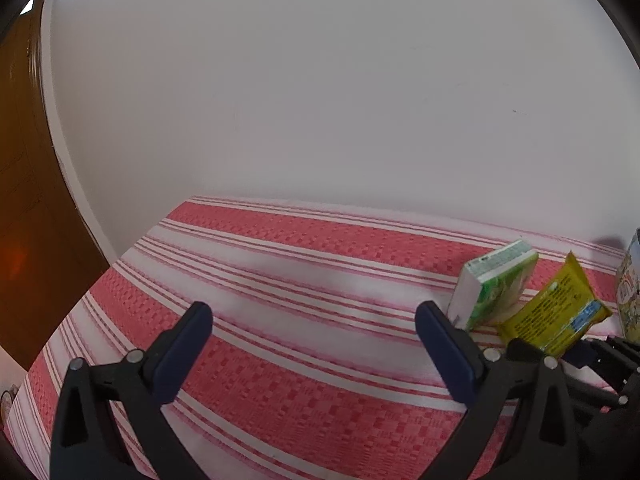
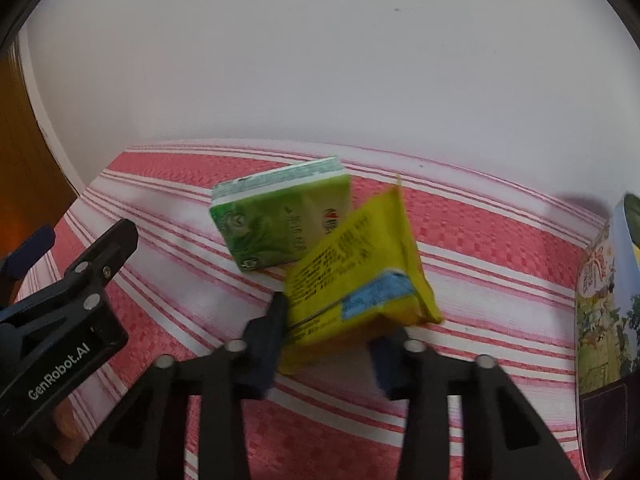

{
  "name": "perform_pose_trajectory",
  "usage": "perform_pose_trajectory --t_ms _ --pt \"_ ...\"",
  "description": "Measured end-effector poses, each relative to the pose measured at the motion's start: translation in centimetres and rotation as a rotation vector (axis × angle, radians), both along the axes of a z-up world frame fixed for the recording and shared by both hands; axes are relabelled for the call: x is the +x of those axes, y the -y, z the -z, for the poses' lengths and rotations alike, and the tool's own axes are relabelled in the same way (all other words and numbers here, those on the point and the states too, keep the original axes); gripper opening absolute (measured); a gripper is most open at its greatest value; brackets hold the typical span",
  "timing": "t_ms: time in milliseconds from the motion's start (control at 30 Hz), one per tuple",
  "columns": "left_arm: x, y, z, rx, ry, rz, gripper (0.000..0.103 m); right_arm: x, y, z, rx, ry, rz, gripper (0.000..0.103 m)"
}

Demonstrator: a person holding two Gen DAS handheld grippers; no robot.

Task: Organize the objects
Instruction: 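Grasp the yellow biscuit pack with the right gripper while the left gripper grasps the green tissue pack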

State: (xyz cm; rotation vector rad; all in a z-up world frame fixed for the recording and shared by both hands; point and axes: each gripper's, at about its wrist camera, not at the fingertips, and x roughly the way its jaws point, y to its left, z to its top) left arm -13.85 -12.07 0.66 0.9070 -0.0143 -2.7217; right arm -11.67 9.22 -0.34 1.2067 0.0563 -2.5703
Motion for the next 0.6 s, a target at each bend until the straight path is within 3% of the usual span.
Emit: perform_pose_trajectory --t_ms 267,467,600 --pt "0.0 0.0 0.0 0.034 0.020 0.014 0.103 0.9 -4.7 -0.7 -0.205 -0.017 -0.001 0.023" --pt "0.1 -0.5 0.0 0.019 0.010 0.039 0.103 2.1 -7.5 -2.2 -0.261 -0.096 -0.046 0.023" --pt "0.1 -1.0 0.0 0.000 0.011 0.057 0.103 2.0 -8.4 -2.3 -0.275 -0.087 -0.037 0.023"
